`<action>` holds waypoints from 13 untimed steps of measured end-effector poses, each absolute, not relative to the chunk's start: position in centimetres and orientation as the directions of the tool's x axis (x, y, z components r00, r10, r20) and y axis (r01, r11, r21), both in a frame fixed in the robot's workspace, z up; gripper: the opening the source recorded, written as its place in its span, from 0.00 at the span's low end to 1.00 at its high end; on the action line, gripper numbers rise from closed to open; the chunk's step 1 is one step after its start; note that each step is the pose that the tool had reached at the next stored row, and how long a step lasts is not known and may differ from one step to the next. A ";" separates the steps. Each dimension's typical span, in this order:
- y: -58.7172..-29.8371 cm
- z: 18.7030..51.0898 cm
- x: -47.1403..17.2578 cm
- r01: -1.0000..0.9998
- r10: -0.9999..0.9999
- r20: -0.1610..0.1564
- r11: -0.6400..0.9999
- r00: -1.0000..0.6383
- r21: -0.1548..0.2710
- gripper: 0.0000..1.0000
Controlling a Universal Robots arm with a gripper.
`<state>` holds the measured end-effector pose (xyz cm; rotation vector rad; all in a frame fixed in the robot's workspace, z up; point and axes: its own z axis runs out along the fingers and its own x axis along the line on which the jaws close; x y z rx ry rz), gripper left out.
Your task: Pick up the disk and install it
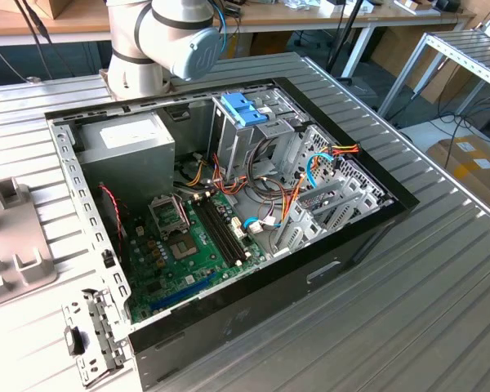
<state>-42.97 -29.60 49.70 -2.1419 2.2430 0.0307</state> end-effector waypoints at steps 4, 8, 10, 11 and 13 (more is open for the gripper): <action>-29.7 49.7 -42.9 -0.999 -0.998 -0.043 0.046 -0.046 -0.013 0.37; -29.7 49.7 -42.8 -0.999 -0.998 -0.043 0.046 -0.046 -0.013 0.37; -29.8 49.7 -42.7 -0.999 -0.998 -0.043 0.046 -0.046 -0.013 0.37; -29.8 49.7 -42.7 -0.999 -0.998 -0.043 0.046 -0.046 -0.013 0.37; -29.8 49.7 -42.7 -0.999 -0.998 -0.043 0.046 -0.046 -0.013 0.37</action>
